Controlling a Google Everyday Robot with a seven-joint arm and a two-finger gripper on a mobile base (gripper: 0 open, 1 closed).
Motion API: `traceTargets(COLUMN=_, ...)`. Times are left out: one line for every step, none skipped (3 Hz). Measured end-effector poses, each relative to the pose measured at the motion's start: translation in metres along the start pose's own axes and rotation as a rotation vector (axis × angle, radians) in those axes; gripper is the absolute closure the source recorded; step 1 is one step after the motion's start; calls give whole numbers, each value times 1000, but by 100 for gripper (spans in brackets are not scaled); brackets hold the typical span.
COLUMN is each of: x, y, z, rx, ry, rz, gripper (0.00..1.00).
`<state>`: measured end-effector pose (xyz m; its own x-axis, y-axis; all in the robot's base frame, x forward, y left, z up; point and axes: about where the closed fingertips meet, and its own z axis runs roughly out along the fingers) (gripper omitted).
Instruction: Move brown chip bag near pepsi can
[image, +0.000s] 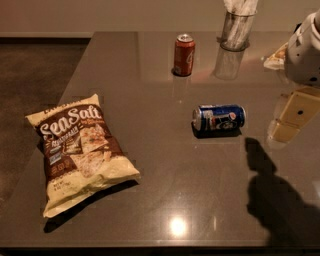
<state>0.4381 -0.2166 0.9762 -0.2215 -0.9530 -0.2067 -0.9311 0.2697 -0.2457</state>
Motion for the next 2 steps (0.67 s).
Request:
traceTargets(x=-1, y=-1, z=0, rx=2, ry=-1, rz=0, gripper=0)
traceTargets(x=-27, y=-11, z=6, rx=-24, ry=-45, rz=-79, gripper=0)
